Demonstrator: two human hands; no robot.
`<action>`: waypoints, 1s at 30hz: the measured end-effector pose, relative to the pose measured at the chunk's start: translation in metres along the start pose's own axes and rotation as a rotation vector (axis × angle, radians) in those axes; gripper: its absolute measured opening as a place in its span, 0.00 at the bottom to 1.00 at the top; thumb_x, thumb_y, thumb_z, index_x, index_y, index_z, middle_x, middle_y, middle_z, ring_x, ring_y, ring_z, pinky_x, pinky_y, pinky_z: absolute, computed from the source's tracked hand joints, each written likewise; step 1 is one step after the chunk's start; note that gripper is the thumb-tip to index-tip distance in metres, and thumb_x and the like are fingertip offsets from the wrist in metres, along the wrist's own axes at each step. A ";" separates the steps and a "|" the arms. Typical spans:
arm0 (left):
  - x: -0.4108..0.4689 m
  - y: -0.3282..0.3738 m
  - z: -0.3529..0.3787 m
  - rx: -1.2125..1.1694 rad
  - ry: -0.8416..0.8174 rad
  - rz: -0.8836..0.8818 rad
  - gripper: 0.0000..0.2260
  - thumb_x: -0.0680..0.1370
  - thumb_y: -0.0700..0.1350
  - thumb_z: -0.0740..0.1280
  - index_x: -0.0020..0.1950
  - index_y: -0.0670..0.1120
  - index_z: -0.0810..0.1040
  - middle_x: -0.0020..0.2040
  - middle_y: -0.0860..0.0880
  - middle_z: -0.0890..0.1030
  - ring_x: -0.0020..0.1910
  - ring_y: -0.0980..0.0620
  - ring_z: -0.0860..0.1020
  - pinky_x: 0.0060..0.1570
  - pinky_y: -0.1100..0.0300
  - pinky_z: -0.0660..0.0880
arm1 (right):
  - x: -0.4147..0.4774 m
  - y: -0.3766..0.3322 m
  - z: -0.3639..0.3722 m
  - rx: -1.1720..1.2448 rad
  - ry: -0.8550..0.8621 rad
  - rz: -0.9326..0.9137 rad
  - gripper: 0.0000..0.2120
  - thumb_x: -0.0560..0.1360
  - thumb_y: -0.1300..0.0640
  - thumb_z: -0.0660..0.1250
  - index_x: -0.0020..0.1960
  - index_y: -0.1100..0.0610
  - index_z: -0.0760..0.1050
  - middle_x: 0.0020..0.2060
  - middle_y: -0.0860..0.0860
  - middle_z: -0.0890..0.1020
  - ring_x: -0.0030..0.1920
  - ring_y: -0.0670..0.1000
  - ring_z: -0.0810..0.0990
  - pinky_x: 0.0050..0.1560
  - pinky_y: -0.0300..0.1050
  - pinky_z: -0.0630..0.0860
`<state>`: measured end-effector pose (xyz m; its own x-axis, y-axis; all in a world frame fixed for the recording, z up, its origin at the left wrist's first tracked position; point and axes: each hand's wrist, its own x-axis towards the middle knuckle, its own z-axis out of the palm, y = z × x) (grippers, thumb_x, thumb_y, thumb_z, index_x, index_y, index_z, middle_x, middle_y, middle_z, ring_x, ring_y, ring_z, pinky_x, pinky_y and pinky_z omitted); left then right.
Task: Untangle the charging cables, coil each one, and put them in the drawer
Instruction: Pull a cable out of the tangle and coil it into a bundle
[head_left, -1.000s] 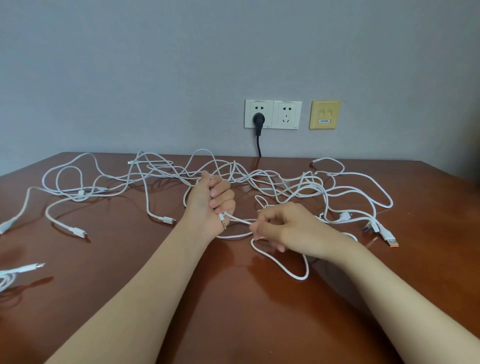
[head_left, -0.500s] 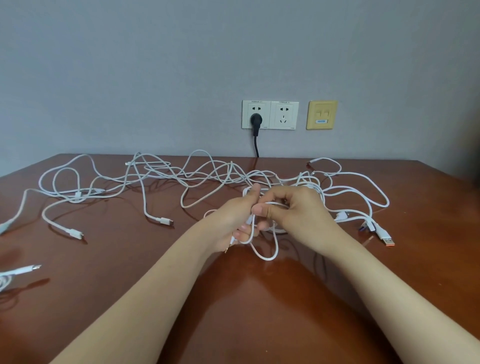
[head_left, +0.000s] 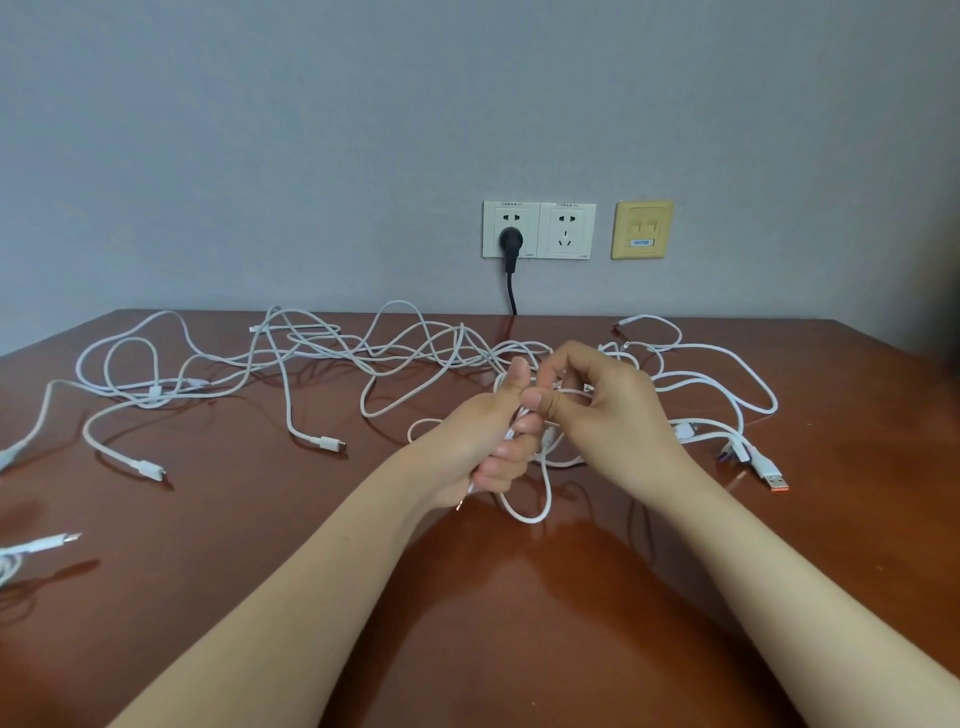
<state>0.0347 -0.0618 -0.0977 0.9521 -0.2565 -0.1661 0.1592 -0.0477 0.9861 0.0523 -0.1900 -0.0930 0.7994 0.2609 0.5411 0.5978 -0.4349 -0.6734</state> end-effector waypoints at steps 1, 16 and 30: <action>0.000 0.000 0.000 0.014 -0.010 0.015 0.25 0.76 0.66 0.44 0.32 0.47 0.60 0.19 0.53 0.58 0.14 0.59 0.54 0.15 0.71 0.49 | 0.000 0.001 0.000 0.004 0.000 -0.004 0.13 0.71 0.58 0.71 0.35 0.48 0.69 0.21 0.44 0.69 0.25 0.43 0.68 0.30 0.34 0.63; -0.006 -0.006 0.005 0.258 -0.283 -0.018 0.20 0.78 0.59 0.55 0.33 0.47 0.61 0.21 0.54 0.58 0.17 0.60 0.53 0.18 0.71 0.50 | 0.007 0.003 -0.007 0.275 0.174 0.046 0.10 0.70 0.60 0.72 0.34 0.49 0.74 0.24 0.44 0.68 0.27 0.46 0.67 0.31 0.40 0.66; 0.007 -0.005 -0.008 -0.287 0.212 0.226 0.22 0.81 0.57 0.45 0.41 0.44 0.69 0.17 0.53 0.59 0.12 0.60 0.54 0.16 0.73 0.50 | 0.003 0.010 0.000 -0.062 -0.080 0.055 0.08 0.79 0.57 0.60 0.41 0.50 0.71 0.24 0.46 0.71 0.25 0.45 0.67 0.32 0.43 0.66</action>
<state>0.0424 -0.0558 -0.1034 0.9993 -0.0243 0.0300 -0.0224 0.2658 0.9638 0.0608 -0.1933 -0.0985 0.8349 0.3018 0.4604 0.5496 -0.5023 -0.6675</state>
